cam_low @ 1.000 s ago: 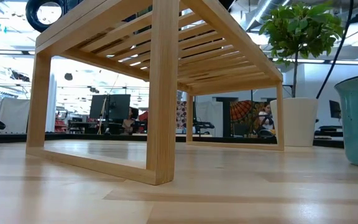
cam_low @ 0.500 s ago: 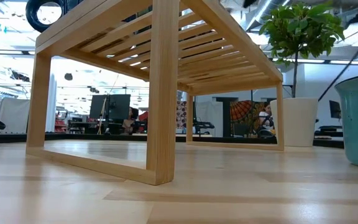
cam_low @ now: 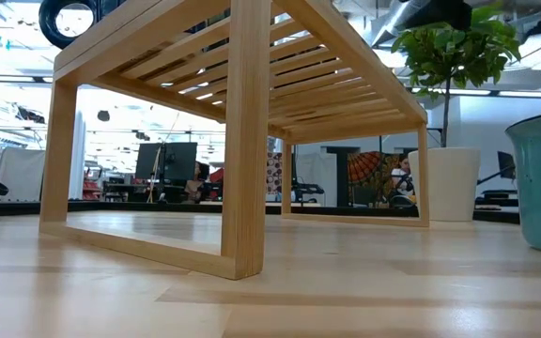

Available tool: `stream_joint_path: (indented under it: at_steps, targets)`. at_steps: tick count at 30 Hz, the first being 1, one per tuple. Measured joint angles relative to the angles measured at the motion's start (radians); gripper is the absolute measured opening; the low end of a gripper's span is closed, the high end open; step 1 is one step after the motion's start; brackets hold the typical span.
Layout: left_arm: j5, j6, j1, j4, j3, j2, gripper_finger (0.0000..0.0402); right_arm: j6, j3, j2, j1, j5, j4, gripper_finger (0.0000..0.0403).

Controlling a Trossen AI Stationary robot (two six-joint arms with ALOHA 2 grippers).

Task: Place coffee mugs
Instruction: Put the light blue mug onto the shelf

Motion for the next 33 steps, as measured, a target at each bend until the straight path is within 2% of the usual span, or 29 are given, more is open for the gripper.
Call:
stream_joint_path:
  at_steps: [4, 7, 12, 15, 17, 20, 24, 28, 33]
  targets:
    - [-0.019, -0.001, 0.001, -0.011, 0.000, 0.000, 0.0149, 0.033, -0.001, -0.014, 0.002, -0.001, -0.002, 0.0265]
    - [-0.020, -0.017, 0.000, -0.015, 0.000, 0.000, 0.0149, 0.169, 0.018, 0.000, 0.001, -0.044, -0.063, 0.0265]
    - [-0.037, -0.018, 0.000, -0.015, 0.000, 0.000, 0.0149, 0.359, 0.042, 0.087, 0.028, -0.265, -0.398, 0.0265]
    - [-0.072, -0.019, 0.000, -0.021, 0.000, 0.000, 0.0149, 0.445, 0.031, 0.151, 0.109, -0.314, -0.591, 0.0265]
    - [-0.077, -0.017, 0.000, -0.021, 0.000, 0.000, 0.0149, 0.493, -0.001, 0.182, 0.174, -0.329, -0.637, 0.0265]
    - [-0.076, -0.017, 0.000, -0.021, 0.000, 0.000, 0.0149, 0.578, -0.061, 0.215, 0.272, -0.349, -0.613, 0.0265]
    - [-0.076, -0.018, 0.000, -0.021, 0.000, 0.000, 0.0149, 0.700, -0.150, 0.241, 0.374, -0.349, -0.477, 0.0265]
    - [-0.089, -0.023, 0.000, -0.021, 0.000, 0.000, 0.0149, 0.795, -0.224, 0.243, 0.424, -0.347, -0.338, 0.0265]
    - [-0.094, -0.024, 0.000, -0.021, 0.000, 0.000, 0.0149, 0.885, -0.277, 0.258, 0.463, -0.341, -0.310, 0.0265]
